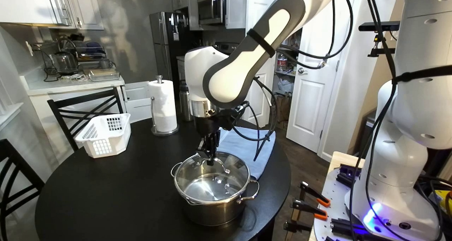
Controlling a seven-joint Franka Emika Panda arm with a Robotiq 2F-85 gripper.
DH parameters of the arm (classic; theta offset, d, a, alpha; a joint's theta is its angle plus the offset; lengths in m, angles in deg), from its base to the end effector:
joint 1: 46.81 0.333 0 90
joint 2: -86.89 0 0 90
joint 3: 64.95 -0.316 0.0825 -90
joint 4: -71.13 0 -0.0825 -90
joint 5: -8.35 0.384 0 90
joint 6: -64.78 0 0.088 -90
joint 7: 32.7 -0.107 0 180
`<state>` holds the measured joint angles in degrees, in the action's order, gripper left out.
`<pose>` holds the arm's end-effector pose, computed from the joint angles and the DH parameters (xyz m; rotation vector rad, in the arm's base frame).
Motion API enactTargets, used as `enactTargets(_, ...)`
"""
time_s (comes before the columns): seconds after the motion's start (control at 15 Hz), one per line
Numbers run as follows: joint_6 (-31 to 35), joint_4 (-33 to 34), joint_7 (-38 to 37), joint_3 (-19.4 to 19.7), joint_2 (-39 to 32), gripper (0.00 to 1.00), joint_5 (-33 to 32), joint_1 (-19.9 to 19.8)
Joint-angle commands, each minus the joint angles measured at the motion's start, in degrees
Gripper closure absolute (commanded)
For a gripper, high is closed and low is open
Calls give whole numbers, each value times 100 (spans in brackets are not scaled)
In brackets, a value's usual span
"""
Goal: Take the lid off of the pot
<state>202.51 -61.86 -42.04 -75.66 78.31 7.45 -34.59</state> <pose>0.4721 0.2003 0.2723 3.1148 0.3882 -0.1046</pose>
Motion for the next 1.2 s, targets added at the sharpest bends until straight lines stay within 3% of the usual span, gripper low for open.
enactTargets(0.0,-507,-402,145,-193,817,96,216,91)
enactTargets(0.33,-2137,-316,-129,-296,1819,96,-31,189)
enactTargets(0.6,-2972,95,123,-66,1953,96,-37,-38)
enactTargets(0.8,-2799,121,168,210,1911,96,-126,-325)
enactTargets(1.13,-1778,-179,297,866,1905,96,-16,-937)
